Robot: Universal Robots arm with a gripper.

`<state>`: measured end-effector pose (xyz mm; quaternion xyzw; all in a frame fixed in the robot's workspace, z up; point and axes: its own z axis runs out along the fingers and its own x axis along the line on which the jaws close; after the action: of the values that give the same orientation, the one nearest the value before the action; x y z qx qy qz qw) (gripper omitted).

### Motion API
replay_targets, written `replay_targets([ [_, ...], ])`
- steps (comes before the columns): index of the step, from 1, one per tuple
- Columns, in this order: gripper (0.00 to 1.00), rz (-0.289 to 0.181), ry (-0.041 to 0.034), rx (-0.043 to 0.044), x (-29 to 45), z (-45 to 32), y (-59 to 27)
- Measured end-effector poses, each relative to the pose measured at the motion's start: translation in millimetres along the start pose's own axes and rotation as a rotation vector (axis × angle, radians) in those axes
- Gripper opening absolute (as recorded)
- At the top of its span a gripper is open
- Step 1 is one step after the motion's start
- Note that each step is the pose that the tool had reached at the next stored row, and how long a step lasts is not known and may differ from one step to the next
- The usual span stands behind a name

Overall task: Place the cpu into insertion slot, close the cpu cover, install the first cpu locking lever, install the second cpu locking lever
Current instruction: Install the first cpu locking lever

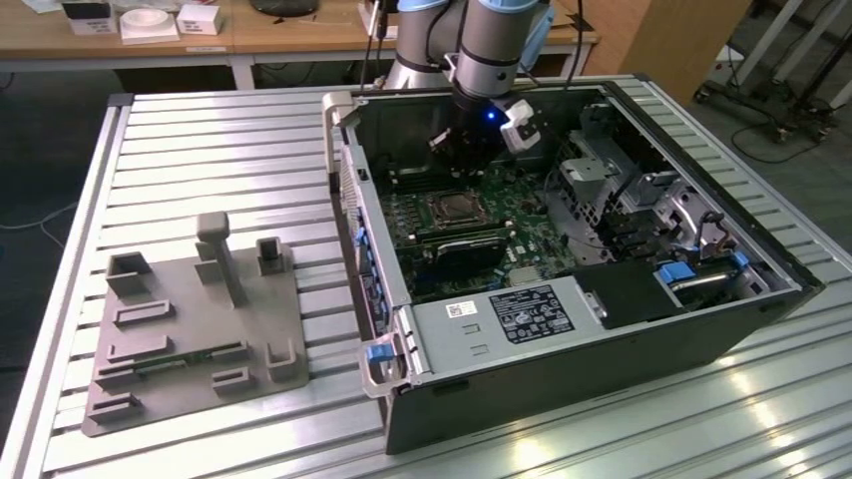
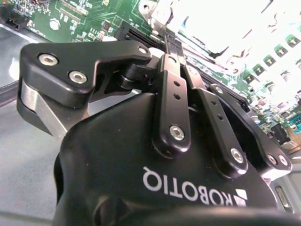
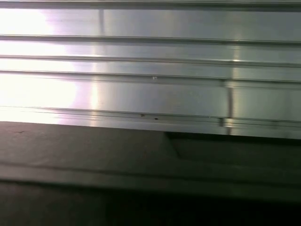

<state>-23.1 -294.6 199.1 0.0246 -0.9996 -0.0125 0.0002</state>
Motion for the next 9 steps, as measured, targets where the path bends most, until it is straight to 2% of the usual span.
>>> replay_targets([
  [7,0.1,0.0,0.0,-0.0001,0.0,-1.1,0.0],
  [9,0.1,0.0,0.0003,0.0045,0.1,-1.2,0.0],
])
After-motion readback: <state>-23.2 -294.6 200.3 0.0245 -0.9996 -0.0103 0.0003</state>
